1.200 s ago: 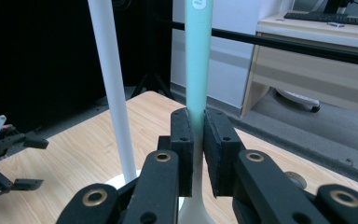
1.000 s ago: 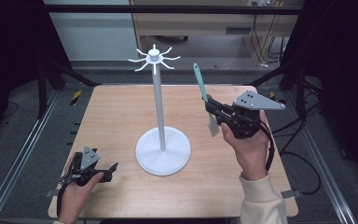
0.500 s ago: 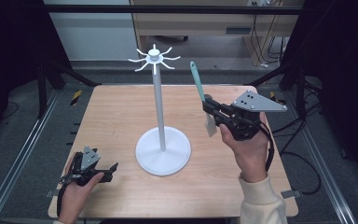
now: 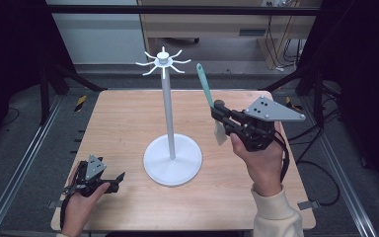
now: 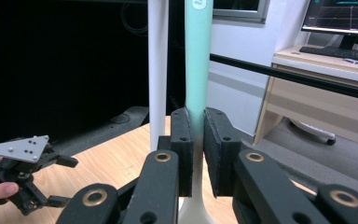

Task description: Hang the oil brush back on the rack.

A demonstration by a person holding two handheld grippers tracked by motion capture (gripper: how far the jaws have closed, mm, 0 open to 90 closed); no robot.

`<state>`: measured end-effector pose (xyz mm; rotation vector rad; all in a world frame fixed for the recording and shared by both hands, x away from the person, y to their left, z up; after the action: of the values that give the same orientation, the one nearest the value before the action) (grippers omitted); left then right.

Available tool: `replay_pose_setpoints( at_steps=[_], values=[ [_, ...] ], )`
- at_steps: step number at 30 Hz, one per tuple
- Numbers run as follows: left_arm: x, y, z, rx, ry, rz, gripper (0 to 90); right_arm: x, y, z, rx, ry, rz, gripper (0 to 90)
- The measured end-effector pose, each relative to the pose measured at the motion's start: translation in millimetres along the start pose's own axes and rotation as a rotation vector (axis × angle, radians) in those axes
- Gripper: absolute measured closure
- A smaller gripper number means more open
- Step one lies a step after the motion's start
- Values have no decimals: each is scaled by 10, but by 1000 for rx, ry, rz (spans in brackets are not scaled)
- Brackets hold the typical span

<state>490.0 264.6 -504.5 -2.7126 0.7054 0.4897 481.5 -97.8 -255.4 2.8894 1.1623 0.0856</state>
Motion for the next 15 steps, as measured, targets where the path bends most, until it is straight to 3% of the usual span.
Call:
replay_pose_setpoints(
  at_steps=[15],
  values=[
    [-1,0,1,-1,-1,0,49,12,-55,-23,-7,-1,-15,827]
  ],
)
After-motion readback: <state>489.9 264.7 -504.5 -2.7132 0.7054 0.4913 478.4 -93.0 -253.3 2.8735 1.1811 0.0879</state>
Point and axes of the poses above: each handheld gripper's, and its own axes: x roughly forward along the jaws, z roughly out of its underside, y roughly to its right, the point moved 7 cm from there along x, roughly forward along the jaws, and after that the axes turned 11 degrees about y, right-handed, at the moved point
